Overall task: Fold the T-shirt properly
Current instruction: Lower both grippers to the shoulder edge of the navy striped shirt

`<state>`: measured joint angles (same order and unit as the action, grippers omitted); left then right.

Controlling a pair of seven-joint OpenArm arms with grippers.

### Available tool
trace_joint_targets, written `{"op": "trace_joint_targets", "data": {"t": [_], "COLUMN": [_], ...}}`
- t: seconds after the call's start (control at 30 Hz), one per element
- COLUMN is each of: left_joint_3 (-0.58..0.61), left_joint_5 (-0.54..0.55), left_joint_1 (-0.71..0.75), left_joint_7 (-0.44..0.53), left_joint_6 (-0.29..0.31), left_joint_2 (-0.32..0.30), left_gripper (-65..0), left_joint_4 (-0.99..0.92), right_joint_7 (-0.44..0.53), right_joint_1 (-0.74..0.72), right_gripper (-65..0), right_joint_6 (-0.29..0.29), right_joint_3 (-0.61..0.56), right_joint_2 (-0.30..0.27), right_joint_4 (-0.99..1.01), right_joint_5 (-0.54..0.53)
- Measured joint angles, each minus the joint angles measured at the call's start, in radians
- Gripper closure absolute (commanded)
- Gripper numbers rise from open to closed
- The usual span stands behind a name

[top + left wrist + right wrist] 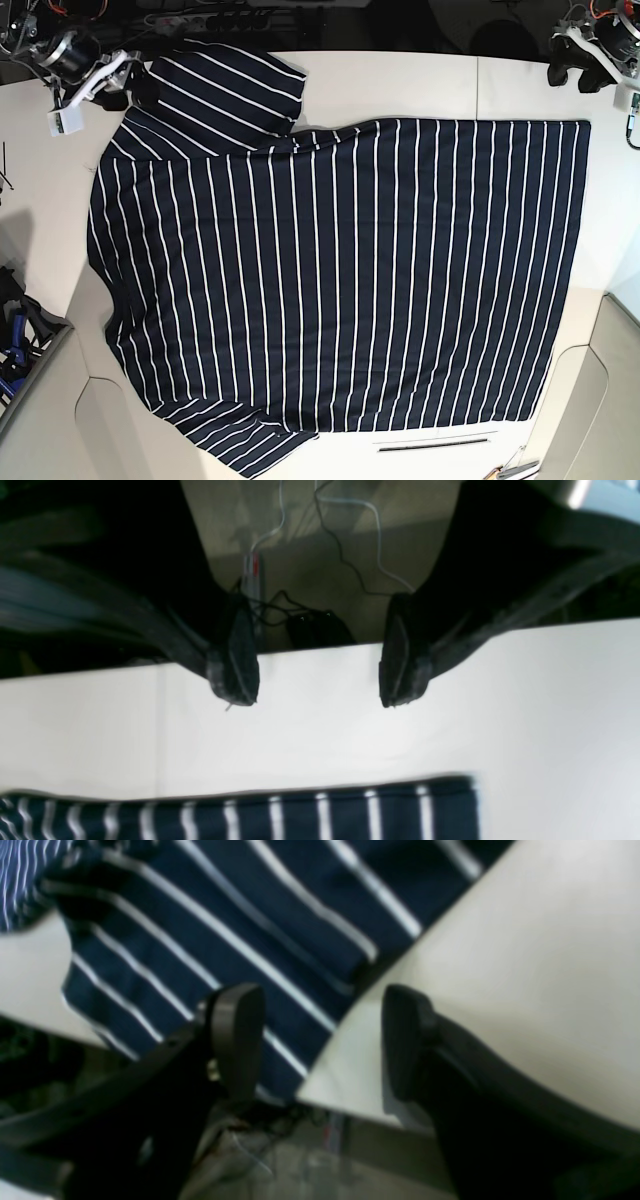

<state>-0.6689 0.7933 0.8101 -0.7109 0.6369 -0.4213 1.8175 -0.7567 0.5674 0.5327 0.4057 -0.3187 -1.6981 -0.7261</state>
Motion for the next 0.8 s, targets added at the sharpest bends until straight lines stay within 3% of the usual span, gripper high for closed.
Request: {"op": "trace_joint_targets", "data": {"t": [0.13, 0.27, 0.8], "left_joint_3": [0.0, 0.0, 0.0], "left_joint_5": [-0.002, -0.001, 0.002], "left_joint_1": [-0.015, -0.051, -0.262], "left_joint_7": [0.0, 0.0, 0.005], "left_joint_6": [0.0, 0.0, -0.026], "left_joint_2": [-0.014, -0.026, -0.127], "left_gripper": [-45.6, -46.0, -46.0], "left_joint_4": [-0.034, -0.069, -0.344], "right_joint_7": [0.007, -0.008, -0.035], "right_joint_1": [-0.003, -0.007, -0.012], "right_gripper": [-37.4, -37.4, -37.4], "right_joint_6": [0.011, 0.029, 0.029], "right_joint_3": [0.0, 0.0, 0.0], "right_joint_2": [0.033, 0.056, 0.061], "right_joint_4": [0.012, 0.012, 0.012], "right_joint_5": [-0.023, -0.048, -0.068]}}
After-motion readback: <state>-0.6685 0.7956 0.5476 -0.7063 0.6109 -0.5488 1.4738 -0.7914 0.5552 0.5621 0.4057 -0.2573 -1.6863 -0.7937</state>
